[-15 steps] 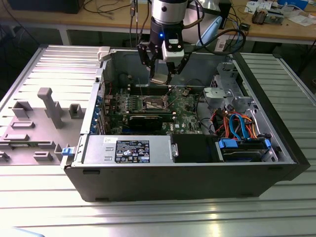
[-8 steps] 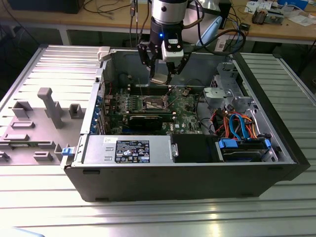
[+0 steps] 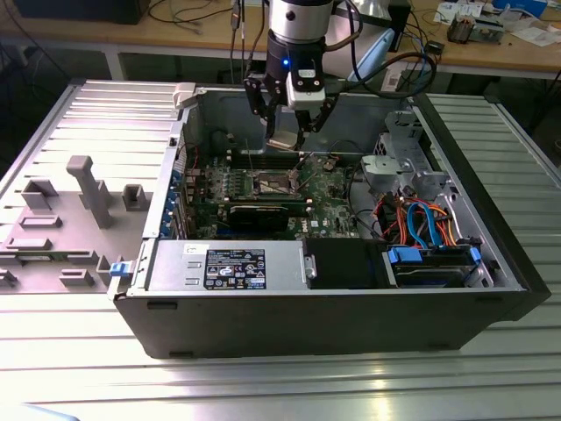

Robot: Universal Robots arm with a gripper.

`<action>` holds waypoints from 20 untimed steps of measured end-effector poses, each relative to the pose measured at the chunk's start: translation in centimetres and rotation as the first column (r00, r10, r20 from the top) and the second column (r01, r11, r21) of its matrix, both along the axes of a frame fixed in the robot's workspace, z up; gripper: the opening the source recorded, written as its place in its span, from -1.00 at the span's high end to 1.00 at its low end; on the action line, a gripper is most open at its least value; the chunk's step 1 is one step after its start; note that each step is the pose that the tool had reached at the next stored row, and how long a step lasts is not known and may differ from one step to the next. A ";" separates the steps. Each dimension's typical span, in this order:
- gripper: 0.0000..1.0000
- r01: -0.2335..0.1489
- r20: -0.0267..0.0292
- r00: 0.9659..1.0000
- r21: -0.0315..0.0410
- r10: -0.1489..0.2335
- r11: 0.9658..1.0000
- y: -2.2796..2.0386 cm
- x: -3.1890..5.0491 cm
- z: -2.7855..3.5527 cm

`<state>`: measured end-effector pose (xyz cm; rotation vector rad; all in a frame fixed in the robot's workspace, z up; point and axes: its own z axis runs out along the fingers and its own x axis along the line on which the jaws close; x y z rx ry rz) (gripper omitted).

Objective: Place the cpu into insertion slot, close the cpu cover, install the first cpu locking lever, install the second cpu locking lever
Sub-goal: 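Place the cpu into insertion slot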

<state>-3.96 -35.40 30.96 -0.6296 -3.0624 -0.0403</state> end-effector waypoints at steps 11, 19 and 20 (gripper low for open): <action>-0.09 0.020 0.000 1.000 0.000 -0.020 1.000 0.00 0.00 0.00; -0.09 0.034 0.000 0.999 0.000 -0.034 0.999 0.00 0.00 0.00; -0.09 0.036 0.000 0.999 0.000 -0.036 0.999 0.00 0.00 0.00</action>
